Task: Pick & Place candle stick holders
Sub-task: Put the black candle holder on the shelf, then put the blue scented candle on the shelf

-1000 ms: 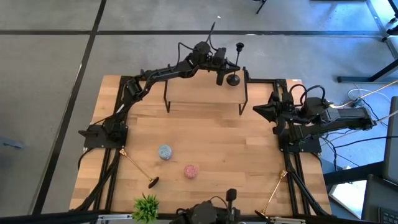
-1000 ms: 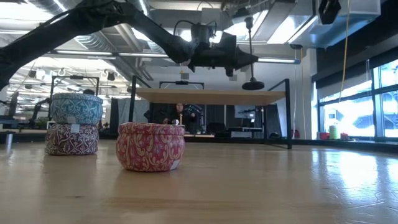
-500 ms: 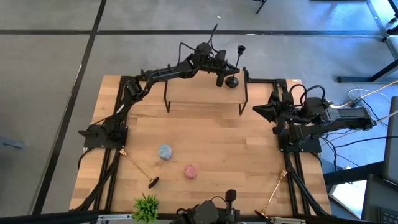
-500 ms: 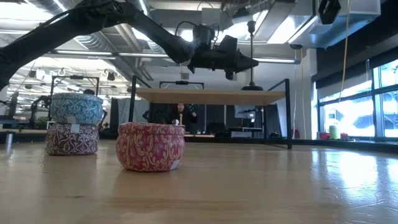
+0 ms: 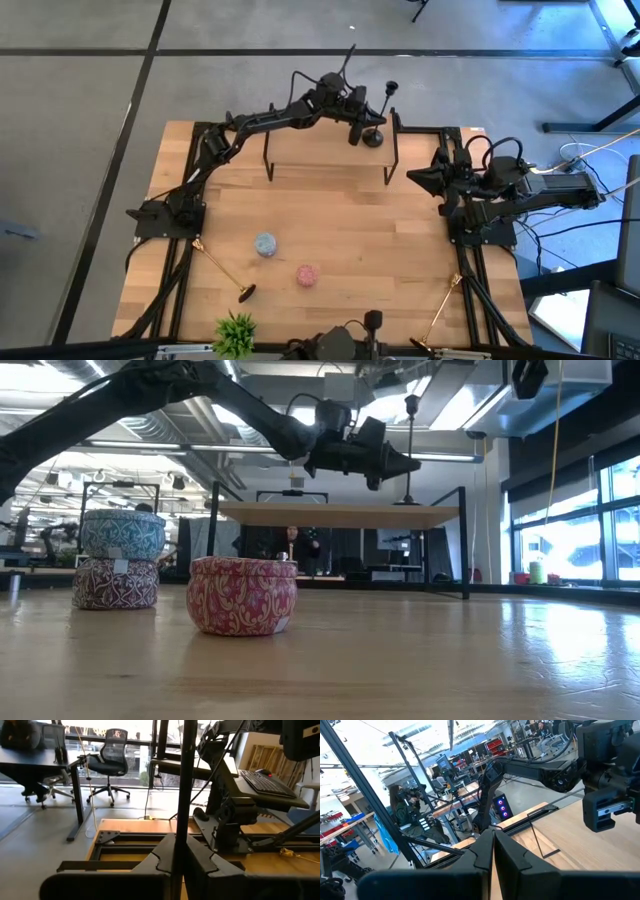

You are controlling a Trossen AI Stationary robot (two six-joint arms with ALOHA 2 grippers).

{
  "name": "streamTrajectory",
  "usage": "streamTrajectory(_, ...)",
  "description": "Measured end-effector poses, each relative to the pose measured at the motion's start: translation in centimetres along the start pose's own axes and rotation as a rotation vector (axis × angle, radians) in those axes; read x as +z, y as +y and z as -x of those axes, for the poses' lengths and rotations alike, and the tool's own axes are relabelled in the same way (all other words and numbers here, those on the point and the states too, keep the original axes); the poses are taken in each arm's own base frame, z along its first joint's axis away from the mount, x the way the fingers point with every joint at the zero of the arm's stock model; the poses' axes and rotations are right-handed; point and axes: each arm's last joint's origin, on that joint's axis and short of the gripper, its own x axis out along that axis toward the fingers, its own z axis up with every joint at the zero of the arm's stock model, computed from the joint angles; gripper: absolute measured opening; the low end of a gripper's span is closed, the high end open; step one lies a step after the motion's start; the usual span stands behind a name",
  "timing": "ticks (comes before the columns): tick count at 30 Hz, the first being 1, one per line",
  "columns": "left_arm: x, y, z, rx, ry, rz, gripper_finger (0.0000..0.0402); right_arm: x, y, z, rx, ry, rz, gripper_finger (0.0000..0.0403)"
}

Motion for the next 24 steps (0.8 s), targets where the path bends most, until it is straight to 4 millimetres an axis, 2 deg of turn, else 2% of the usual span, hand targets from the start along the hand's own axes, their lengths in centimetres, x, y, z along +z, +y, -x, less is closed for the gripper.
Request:
streamTrajectory(8,0.01,0.28,0.1,0.054,-0.001,-0.01,0.0043,0.0,0.0,0.0,0.0,0.0,0.0,0.0018)
streamTrajectory(24,-0.08,-0.02,-0.12,0.048,0.007,0.041,0.0092,-0.07,-0.04,0.01,-0.004,0.007,0.014,0.0018)
